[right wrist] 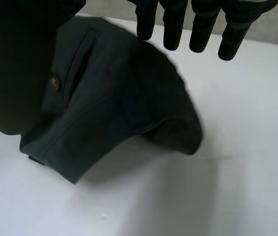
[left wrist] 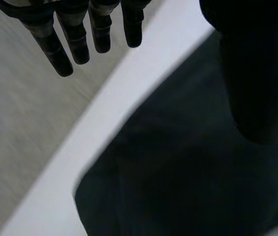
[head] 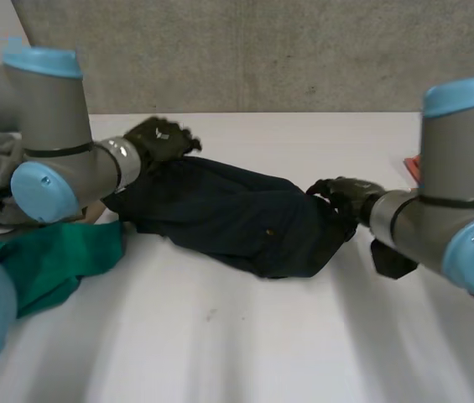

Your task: Fold the laundry.

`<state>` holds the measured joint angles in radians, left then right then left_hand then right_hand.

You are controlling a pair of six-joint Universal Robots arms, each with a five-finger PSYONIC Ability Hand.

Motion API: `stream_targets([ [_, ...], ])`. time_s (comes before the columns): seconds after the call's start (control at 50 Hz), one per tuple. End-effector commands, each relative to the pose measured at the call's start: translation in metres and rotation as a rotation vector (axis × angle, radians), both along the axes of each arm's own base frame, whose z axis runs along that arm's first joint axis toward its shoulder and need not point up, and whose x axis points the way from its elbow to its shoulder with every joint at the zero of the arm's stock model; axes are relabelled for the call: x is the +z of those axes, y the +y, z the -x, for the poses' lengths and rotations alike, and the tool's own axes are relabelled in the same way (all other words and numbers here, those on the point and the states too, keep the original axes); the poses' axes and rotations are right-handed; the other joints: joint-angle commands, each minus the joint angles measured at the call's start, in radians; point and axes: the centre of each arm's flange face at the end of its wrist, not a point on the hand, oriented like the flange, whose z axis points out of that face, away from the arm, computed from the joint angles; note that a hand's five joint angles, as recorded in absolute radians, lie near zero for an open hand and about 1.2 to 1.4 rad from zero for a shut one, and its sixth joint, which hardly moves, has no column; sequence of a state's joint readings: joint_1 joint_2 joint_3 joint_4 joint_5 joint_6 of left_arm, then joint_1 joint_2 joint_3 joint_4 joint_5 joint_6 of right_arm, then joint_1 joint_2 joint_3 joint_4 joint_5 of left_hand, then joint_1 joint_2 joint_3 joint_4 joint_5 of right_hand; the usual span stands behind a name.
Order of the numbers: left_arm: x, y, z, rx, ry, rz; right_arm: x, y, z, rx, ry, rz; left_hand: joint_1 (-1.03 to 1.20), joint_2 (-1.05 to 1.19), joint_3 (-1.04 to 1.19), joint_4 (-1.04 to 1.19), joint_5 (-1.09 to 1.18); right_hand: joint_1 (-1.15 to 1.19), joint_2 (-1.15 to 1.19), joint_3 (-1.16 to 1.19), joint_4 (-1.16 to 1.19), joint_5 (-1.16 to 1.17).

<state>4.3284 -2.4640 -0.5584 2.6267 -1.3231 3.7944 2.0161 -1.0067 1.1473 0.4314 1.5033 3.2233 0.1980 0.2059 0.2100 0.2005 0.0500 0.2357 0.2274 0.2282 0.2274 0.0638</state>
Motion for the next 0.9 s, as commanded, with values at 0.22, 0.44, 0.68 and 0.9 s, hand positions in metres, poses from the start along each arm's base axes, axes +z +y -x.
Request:
stream_targets([
  [0.22, 0.024, 0.006, -0.005, 0.076, -0.041, 0.021, 0.017, -0.018, -0.015, -0.117, -0.043, 0.247, 1.198, 1.19, 1.186, 1.196, 1.172, 1.161, 1.169, 1.168, 1.169, 1.158],
  [0.44, 0.178, 0.08, -0.035, 0.19, 0.242, 0.246, 0.147, -0.009, 0.004, -0.031, 0.044, 0.754, 1.198, 1.19, 1.186, 1.196, 1.172, 1.161, 1.169, 1.168, 1.169, 1.158],
  [0.68, 0.252, 0.125, -0.057, 0.199, 0.462, 0.394, 0.217, -0.006, 0.017, -0.054, 0.008, 0.897, 1.198, 1.19, 1.186, 1.196, 1.172, 1.161, 1.169, 1.168, 1.169, 1.158],
  [0.9, 0.191, 0.045, -0.023, 0.226, 0.404, 0.403, 0.157, -0.051, -0.004, -0.044, 0.059, 0.768, 1.198, 1.19, 1.186, 1.196, 1.172, 1.161, 1.169, 1.168, 1.169, 1.158],
])
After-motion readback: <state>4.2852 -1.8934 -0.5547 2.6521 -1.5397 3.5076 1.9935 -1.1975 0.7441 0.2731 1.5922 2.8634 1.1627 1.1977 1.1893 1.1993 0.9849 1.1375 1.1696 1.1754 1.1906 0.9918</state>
